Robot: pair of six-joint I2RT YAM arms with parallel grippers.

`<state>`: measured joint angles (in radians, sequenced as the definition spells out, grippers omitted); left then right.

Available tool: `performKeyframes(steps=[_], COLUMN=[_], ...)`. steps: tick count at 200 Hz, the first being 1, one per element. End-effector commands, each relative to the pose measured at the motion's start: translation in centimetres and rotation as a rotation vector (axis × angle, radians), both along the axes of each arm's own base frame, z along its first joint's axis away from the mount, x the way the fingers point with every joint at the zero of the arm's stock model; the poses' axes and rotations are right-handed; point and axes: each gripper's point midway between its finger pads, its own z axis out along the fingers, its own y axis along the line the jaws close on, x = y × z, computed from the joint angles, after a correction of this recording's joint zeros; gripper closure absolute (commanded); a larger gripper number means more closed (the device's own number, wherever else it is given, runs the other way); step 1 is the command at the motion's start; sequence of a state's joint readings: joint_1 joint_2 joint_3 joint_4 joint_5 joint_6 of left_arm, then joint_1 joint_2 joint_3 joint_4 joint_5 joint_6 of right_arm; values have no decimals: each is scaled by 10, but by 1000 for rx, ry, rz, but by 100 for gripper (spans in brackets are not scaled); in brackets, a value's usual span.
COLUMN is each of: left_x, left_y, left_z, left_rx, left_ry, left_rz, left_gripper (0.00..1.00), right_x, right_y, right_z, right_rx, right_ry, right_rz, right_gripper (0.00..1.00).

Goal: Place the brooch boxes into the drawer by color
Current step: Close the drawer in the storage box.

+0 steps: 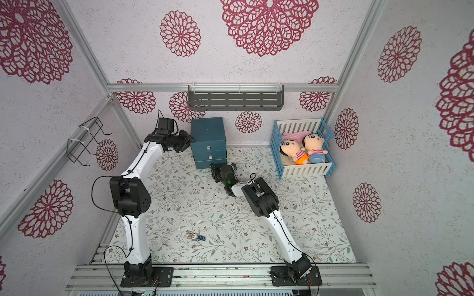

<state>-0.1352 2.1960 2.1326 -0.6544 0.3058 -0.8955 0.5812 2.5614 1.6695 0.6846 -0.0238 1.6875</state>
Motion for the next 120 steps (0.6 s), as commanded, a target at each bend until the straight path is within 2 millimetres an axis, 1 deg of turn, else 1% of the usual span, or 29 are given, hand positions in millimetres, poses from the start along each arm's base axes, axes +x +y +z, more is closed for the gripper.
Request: performKeyframes(steps=[1,16,21,38,54,63,72,79,83,84,86,87,88,90,98,106,109,110,120], left_x=[-17,-16,-16,-17,-20,-25,-31,-38,-41,-44,-47,-49,-50,-53,-64,-76,-80,-82,-99], left_y=[-9,-7,-6,-3,2,6,11,16,20,21,23,24,25,27,35,45,48,49,62], left_z=[-36,-23,-20,2,21,30,41,47,45,53,59,61,62,63,66,68,64,68,68], left_rx=[35,41,45,49,58,63,76,90,100,100,101,103,105,108,128,151,159,160,188], left_ry=[114,85,77,30,-10,-26,-46,-53,-51,-65,-76,-80,-82,-85,-93,-100,-93,-104,-113], left_rz=[-11,1,8,27,54,70,90,112,127,133,141,145,148,156,189,227,237,243,293], left_gripper=[53,47,44,33,27,25,21,19,17,16,15,13,9,1,3,3,3,3,3], right_x=[1,-6,-10,-24,-41,-50,-60,-66,-70,-71,-73,-74,-75,-77,-83,-89,-91,-91,-99], right_y=[-12,-19,-21,-32,-47,-58,-72,-84,-90,-93,-97,-99,-101,-105,-122,-142,-148,-151,-175], right_z=[17,30,36,51,66,76,86,96,102,104,106,107,109,112,124,133,136,137,149], right_rx=[-30,-58,-68,-111,-172,-235,-313,-370,-402,-409,-424,-434,-441,-452,-508,-573,-602,-610,-704], right_ry=[-21,-30,-34,-44,-61,-74,-99,-122,-136,-139,-145,-147,-151,-159,-186,-201,-203,-204,-216], right_rz=[-33,-38,-39,-31,-13,2,11,18,22,22,21,22,21,20,12,4,3,0,-19], right_gripper=[57,52,50,46,43,39,34,22,15,14,10,7,4,2,1,1,1,1,1])
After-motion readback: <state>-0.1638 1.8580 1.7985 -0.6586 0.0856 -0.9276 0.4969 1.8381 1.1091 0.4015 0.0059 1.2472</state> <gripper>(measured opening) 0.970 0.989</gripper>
